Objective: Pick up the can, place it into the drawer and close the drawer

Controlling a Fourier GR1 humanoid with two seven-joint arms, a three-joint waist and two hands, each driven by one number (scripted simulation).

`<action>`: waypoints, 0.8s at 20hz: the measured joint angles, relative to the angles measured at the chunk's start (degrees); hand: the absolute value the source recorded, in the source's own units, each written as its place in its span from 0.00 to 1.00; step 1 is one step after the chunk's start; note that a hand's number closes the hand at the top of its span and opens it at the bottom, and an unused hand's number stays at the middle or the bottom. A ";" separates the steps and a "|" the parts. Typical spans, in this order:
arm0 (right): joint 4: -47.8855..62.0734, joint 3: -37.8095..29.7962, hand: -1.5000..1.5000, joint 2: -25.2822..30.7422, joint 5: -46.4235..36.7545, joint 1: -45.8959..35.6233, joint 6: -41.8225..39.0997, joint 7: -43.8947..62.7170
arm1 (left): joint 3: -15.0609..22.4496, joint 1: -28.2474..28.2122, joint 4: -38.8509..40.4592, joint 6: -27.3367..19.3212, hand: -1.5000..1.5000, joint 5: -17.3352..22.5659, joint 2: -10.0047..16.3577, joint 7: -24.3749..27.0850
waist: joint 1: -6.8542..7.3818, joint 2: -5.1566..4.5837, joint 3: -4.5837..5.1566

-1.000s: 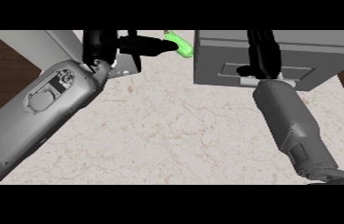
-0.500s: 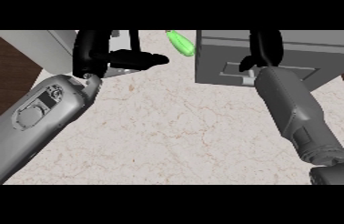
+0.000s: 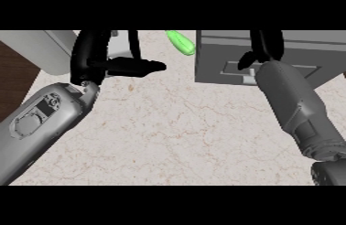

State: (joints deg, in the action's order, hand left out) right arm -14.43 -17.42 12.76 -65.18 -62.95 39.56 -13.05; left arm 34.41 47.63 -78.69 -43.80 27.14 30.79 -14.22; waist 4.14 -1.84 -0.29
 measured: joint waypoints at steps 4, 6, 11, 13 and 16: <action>-0.76 -3.98 0.00 -0.76 4.64 -0.23 -1.70 -5.35 | -0.28 -1.58 -0.57 0.32 0.00 -0.16 0.35 0.53 | -0.41 0.06 -0.01; -1.04 -6.32 0.00 -1.27 7.52 -0.84 -3.57 -7.68 | -0.34 -2.31 -0.79 0.26 0.00 -0.41 0.28 0.94 | -0.53 0.00 -0.09; -2.22 -12.44 0.00 -3.91 15.22 -2.12 -7.62 -12.30 | -1.24 -4.62 -1.60 0.45 0.00 -0.60 1.10 1.76 | -1.00 0.33 -0.12; -2.53 -14.73 0.00 -4.95 18.20 -3.21 -9.65 -13.24 | -1.22 -5.11 -1.73 0.16 0.00 -0.94 0.82 1.77 | -1.27 0.42 -0.12; -2.49 -17.42 0.00 -5.17 21.65 -3.73 -11.95 -14.76 | -1.90 -6.83 -3.06 0.73 0.00 -1.03 1.63 1.99 | -1.27 0.47 -0.08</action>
